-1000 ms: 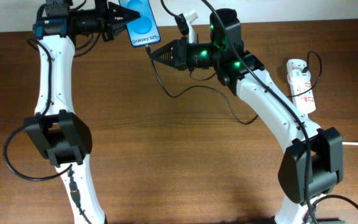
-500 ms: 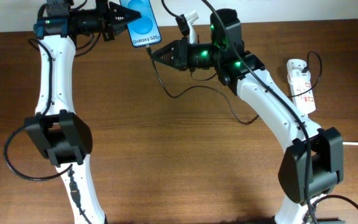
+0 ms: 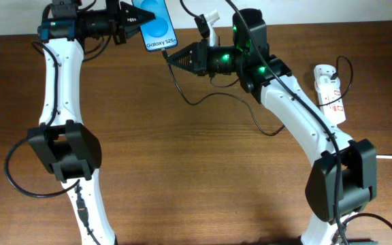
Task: Plug charger to phone and switch on socket
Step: 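Open the right gripper and pull it back from the phone, then lower the phone flat onto the table with the left gripper and release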
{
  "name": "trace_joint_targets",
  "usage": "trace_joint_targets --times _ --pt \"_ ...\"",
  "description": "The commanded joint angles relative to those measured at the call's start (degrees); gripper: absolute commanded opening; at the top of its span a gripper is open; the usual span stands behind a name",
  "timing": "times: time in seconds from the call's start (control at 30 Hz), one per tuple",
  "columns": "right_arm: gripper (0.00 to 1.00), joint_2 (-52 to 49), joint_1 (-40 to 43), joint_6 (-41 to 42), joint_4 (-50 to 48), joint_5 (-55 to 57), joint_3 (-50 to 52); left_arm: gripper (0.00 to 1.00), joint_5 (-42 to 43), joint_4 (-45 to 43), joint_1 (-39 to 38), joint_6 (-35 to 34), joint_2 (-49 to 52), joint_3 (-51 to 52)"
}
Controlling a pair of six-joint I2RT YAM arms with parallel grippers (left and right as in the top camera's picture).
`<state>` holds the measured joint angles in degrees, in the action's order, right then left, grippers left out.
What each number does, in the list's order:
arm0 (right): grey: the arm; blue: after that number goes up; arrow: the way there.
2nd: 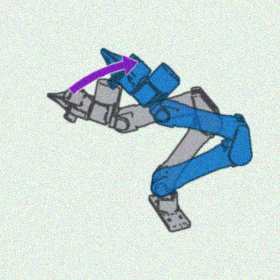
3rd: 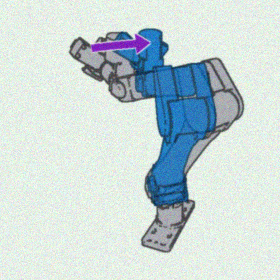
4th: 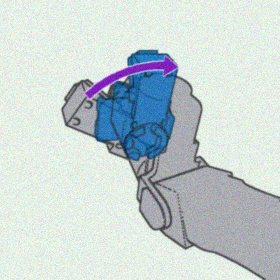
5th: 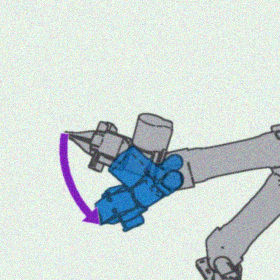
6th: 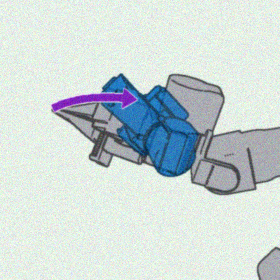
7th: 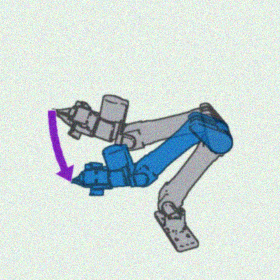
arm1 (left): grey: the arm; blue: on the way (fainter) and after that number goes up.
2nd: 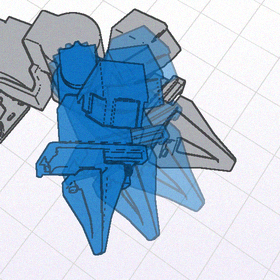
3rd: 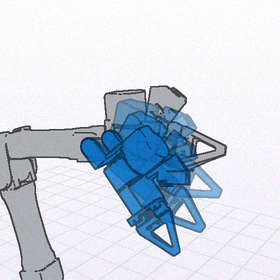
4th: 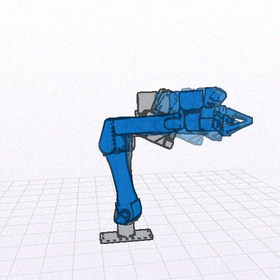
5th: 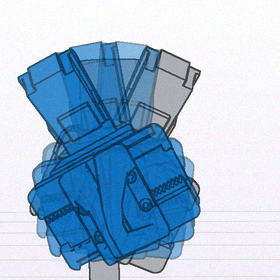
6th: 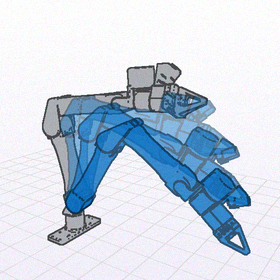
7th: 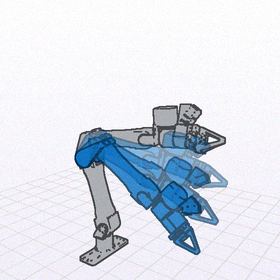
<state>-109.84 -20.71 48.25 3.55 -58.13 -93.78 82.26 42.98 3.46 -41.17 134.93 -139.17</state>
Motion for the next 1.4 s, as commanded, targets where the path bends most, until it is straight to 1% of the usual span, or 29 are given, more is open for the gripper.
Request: trace_joint_targets --times 0.0,0.4,0.6,0.63,0.73,0.83,0.97,1.03,1.17,1.27,1.37 --pt "0.04 0.20 0.85 0.74 -1.05 3.15 -0.39 0.00 3.91 -0.09 -2.29 0.94 0.28 -0.37" --pt "0.04 0.20 0.87 1.03 -1.44 4.00 -0.39 0.00 3.93 -0.07 -5.11 0.92 0.28 -0.37" --pt "0.05 0.20 0.87 1.36 -0.85 3.74 -0.39 0.00 3.78 -0.11 -4.81 0.96 0.28 -0.37" --pt "0.08 0.20 0.87 1.33 -0.20 3.72 -0.39 0.00 3.52 -0.11 -4.50 1.40 0.28 -0.37" --pt "0.24 0.20 0.90 -0.48 2.32 3.06 -0.39 0.00 3.48 -0.07 -3.39 3.74 0.28 -0.37" --pt "0.34 0.20 1.73 -4.59 6.40 2.40 -0.39 0.00 3.50 0.04 -2.56 6.64 0.31 -0.37" --pt "0.40 0.20 5.31 -10.47 13.40 1.77 -0.39 0.00 3.45 3.17 -2.54 13.64 0.81 -0.37" --pt "0.43 0.22 7.91 -13.40 17.77 1.79 -0.42 0.00 3.48 5.31 -2.56 15.98 1.49 -0.37" --pt "0.45 0.55 14.47 -19.52 28.15 2.56 -0.42 0.00 3.32 13.14 -3.02 22.16 5.27 -0.37" --pt "0.46 0.66 17.68 -23.12 35.23 6.51 -0.42 0.00 -2.05 20.31 -4.17 27.47 7.41 -0.37" --pt "0.46 0.74 20.50 -27.21 42.71 12.17 -0.42 0.00 -19.87 30.27 -6.16 34.64 8.11 -0.37"
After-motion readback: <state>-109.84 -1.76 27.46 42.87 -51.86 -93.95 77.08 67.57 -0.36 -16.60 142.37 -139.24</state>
